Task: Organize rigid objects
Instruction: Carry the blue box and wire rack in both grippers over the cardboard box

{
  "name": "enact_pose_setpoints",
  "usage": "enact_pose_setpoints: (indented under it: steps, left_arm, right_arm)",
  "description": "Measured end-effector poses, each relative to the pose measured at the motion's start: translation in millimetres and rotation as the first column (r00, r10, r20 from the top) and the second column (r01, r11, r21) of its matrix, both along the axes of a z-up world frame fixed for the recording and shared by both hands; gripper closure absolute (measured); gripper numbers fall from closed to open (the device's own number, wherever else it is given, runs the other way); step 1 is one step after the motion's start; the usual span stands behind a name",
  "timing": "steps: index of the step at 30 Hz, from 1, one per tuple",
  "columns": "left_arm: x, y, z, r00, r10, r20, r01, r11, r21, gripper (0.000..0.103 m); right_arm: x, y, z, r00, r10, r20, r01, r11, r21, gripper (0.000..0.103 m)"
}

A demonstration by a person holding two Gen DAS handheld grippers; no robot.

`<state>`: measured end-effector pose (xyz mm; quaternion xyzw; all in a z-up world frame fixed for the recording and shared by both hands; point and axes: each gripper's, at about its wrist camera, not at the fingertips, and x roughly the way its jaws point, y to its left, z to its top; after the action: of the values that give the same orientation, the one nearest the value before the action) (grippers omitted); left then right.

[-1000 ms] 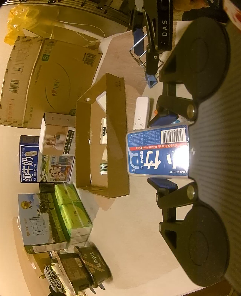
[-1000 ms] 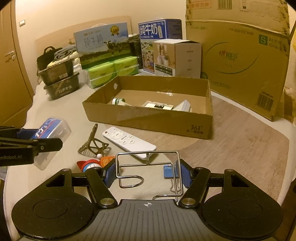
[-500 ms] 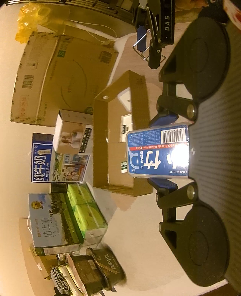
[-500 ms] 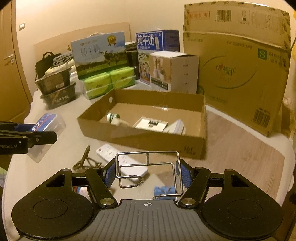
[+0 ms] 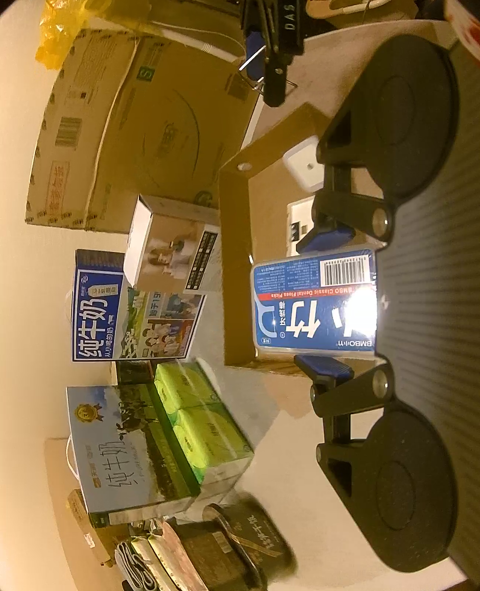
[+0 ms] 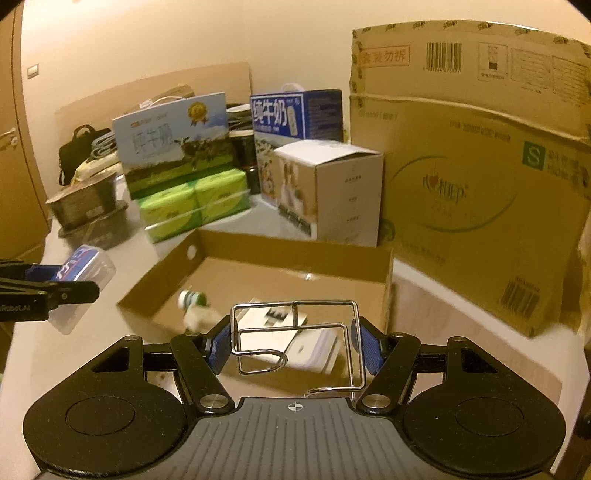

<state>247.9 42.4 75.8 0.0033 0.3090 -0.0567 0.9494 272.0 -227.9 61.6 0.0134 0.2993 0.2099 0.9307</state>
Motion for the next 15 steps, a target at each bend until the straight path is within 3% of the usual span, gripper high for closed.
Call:
enact_pose_setpoints:
  steps: [15]
  left_arm:
    - [101.8,-12.8,-27.4,0.998,-0.034,-0.058,0.034,0.999,0.01,0.049]
  right_arm:
    - [105.2,9.5,-22.1,0.998,-0.003,-0.06,0.002,1.0,-0.009,0.035]
